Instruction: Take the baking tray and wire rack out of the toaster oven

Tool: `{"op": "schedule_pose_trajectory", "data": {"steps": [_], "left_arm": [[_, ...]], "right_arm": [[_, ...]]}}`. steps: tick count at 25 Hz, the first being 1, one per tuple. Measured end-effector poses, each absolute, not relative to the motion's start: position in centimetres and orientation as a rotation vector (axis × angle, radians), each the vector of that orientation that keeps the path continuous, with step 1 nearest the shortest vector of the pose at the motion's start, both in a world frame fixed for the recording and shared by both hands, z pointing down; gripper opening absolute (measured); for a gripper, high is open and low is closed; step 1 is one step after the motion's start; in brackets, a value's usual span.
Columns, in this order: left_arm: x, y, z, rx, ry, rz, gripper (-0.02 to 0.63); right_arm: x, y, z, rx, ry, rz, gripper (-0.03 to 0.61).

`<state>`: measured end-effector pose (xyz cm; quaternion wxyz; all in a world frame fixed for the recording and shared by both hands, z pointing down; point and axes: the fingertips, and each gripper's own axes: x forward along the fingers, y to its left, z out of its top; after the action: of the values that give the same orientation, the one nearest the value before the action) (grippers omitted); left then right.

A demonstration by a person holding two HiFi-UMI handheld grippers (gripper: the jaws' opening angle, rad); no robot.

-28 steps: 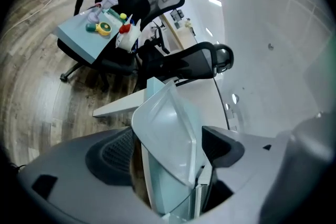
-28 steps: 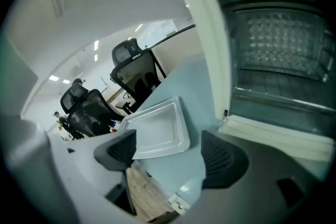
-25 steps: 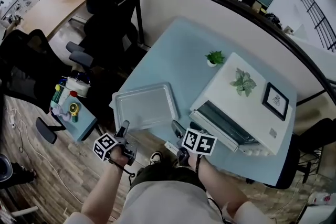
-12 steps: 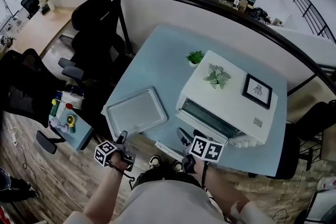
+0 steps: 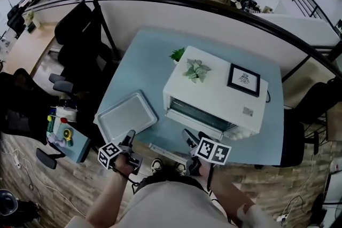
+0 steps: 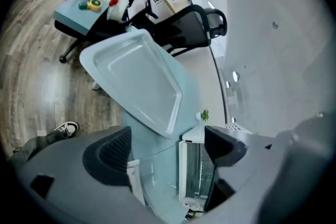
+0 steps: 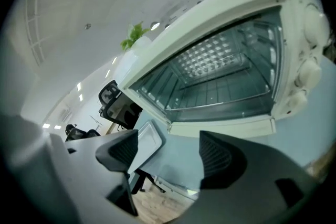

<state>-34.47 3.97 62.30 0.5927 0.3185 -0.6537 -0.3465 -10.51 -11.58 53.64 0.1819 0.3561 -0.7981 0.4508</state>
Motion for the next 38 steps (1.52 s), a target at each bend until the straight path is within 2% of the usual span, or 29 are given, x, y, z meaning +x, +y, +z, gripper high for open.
{"op": "schedule_pose_trajectory", "data": {"steps": [9, 21, 30, 38], "left_arm": [[-28.8, -4.9, 56.2, 1.05, -1.386, -0.737, 0.417], [-22.8, -10.3, 54.3, 1.239, -1.284, -0.636, 0.417], [-20.0, -12.5, 54.0, 1.312, -1.23, -0.605, 0.416], [-19.0, -15.3, 53.9, 1.376, -1.18, -0.715, 0.416]], "right_arm": [[-3.8, -12.6, 51.9, 1.261, -2.255, 1.426, 0.366], [3.0, -11.9, 51.6, 1.581, -2.197, 1.627, 0.347], [4.8, -11.5, 52.4, 1.71, -2.144, 1.744, 0.342], [3.5, -13.3, 53.0, 1.787, -2.181, 2.111, 0.314]]}}
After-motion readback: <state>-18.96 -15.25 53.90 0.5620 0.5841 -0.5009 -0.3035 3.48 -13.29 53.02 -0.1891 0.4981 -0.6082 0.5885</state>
